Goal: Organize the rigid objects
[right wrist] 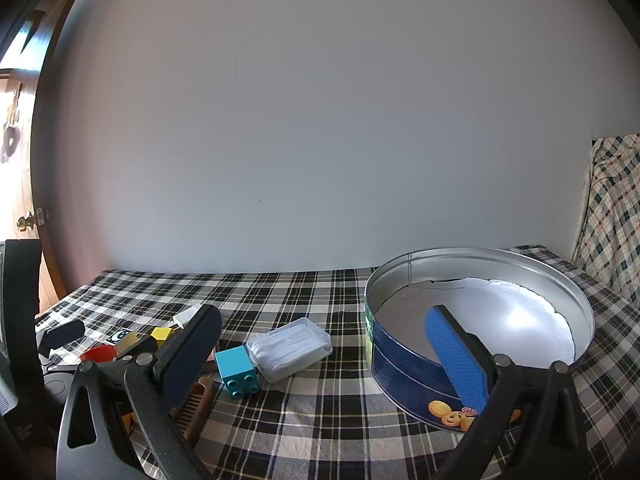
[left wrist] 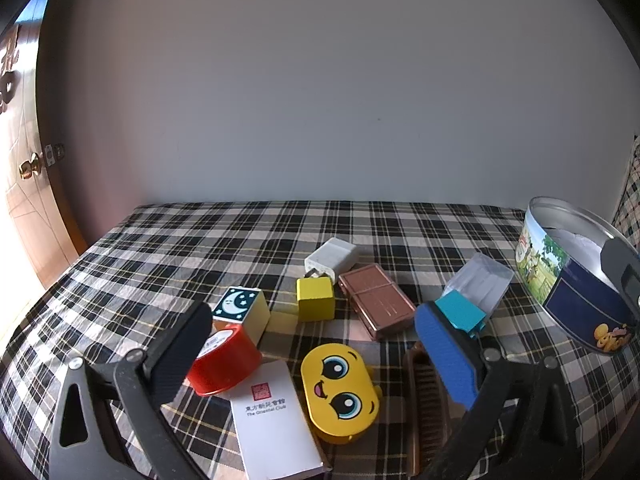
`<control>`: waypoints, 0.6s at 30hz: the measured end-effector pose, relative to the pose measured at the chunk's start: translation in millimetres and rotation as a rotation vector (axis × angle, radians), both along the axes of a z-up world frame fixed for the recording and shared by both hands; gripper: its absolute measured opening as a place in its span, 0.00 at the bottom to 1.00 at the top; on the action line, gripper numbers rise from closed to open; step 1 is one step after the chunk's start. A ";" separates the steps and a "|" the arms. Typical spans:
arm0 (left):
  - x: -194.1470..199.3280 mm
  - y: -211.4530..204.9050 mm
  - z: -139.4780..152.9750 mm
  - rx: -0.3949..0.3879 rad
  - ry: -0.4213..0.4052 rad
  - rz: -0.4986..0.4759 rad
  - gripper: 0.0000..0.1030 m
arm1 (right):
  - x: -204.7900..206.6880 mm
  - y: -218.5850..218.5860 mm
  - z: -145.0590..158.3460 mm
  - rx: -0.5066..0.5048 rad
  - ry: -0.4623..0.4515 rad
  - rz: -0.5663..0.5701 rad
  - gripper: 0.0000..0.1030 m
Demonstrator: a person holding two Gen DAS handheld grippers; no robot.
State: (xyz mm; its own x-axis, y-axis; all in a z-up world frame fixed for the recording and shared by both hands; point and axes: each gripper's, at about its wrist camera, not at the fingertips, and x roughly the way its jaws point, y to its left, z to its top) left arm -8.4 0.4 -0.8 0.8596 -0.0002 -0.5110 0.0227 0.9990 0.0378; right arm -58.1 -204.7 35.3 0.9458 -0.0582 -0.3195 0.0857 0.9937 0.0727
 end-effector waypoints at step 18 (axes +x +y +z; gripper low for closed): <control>-3.7 -5.7 1.0 0.007 0.001 -0.032 1.00 | 1.9 -12.1 -1.0 0.009 0.015 -0.082 1.00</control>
State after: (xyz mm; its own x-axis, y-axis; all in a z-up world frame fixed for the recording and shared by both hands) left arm -12.0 -5.3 0.2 0.8587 -0.0236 -0.5119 0.0544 0.9975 0.0452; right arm -56.3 -216.8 34.3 0.9329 -0.1323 -0.3348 0.1679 0.9826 0.0797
